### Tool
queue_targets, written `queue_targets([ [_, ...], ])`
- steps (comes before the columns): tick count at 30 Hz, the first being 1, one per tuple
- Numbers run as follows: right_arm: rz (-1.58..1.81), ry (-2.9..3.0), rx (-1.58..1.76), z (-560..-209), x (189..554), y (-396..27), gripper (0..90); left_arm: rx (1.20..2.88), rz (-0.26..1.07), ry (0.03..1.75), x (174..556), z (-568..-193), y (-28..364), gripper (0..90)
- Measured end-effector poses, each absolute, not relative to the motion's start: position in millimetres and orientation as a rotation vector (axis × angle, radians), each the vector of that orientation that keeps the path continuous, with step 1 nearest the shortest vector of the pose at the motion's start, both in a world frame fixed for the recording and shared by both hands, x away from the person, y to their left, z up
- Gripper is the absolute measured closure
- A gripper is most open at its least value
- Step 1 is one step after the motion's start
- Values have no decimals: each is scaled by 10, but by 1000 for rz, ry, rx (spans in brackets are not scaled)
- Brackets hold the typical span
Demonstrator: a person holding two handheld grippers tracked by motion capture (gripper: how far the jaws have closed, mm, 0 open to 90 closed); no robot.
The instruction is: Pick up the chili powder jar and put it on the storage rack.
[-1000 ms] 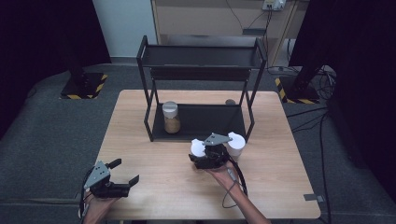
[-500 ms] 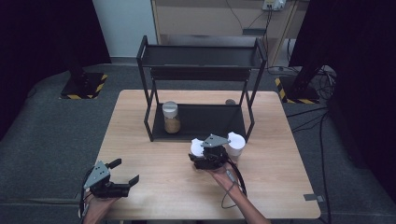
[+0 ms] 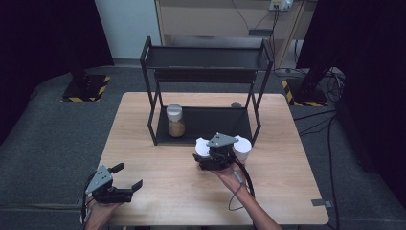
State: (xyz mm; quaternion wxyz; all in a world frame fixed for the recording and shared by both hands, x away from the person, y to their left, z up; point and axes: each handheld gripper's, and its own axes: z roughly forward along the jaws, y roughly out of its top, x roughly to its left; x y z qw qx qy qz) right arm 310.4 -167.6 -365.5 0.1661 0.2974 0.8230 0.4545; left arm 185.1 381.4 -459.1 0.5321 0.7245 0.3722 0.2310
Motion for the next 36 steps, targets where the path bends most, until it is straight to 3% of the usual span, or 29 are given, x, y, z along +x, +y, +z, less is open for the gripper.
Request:
queue_targets([
  [36,1252,2298,909,-3054,3715,-1465,309,1720,540,889,1859,-4602,3836,8],
])
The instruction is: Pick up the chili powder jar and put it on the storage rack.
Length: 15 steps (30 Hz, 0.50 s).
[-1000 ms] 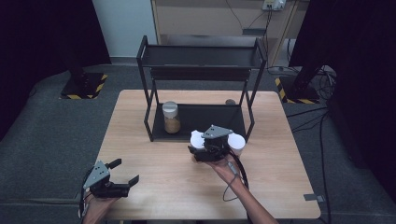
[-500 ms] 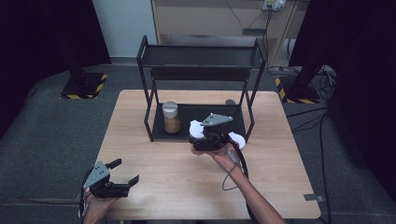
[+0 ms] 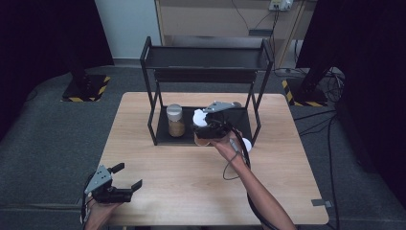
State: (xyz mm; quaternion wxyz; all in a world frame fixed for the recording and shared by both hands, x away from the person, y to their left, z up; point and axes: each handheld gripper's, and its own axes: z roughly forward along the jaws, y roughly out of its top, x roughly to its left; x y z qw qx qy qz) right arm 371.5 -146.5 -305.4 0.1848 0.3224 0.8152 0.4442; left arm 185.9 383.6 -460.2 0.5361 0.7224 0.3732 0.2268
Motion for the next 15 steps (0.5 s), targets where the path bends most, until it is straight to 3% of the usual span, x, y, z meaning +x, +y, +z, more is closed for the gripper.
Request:
queue_targets([
  [15,1190,2205,1039,-3060,4050,-1303,309,1717,539,889,1859,-4605,3848,8],
])
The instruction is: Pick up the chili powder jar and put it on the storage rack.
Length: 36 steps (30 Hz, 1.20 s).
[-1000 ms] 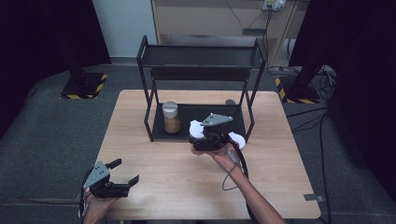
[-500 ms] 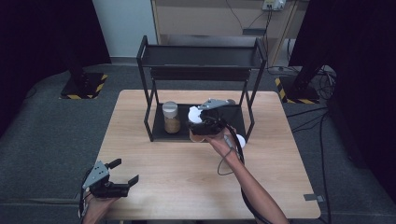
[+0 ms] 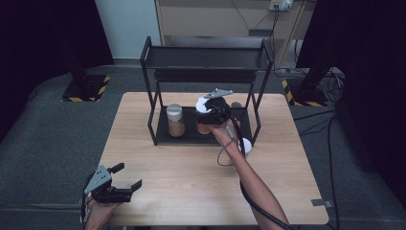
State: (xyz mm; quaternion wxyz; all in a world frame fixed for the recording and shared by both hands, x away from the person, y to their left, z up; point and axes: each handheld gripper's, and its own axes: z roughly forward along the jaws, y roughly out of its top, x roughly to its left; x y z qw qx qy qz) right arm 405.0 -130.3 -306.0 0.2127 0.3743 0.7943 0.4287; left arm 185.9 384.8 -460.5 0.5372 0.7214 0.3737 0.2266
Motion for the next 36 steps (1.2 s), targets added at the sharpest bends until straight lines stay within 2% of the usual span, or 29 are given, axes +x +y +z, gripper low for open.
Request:
queue_targets([
  [36,1138,2174,1146,-3671,4335,-1036,308,1717,540,890,1857,-4609,3859,9],
])
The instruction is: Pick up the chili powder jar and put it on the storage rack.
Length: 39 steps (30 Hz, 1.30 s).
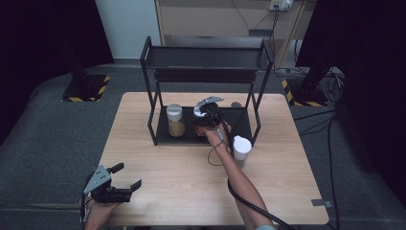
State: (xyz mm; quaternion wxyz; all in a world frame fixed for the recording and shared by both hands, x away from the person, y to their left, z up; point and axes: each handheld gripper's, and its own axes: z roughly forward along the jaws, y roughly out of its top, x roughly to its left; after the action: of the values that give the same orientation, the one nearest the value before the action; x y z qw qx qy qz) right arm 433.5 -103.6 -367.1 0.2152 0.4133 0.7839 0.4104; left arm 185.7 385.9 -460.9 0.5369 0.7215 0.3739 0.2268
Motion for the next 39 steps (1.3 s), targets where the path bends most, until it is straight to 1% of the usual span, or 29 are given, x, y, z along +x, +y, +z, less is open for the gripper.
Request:
queue_targets([
  [19,1161,2189,1145,-3770,4369,-1082,303,1724,543,887,1858,-4604,3854,9],
  [20,1162,2190,1145,-3770,4371,-1085,297,1724,544,886,1858,-4604,3853,9],
  [24,1160,2186,1178,-3768,4389,-1083,169,1724,543,886,1858,-4604,3854,9],
  [27,1185,2158,1188,-3764,4367,-1124,105,1724,544,885,1857,-4603,3852,9],
  [35,1229,2137,1130,-3560,4273,-1212,78,1727,542,881,1859,-4602,3849,9],
  [39,1264,2105,1069,-3446,4158,-1267,84,1729,540,880,1863,-4600,3847,9],
])
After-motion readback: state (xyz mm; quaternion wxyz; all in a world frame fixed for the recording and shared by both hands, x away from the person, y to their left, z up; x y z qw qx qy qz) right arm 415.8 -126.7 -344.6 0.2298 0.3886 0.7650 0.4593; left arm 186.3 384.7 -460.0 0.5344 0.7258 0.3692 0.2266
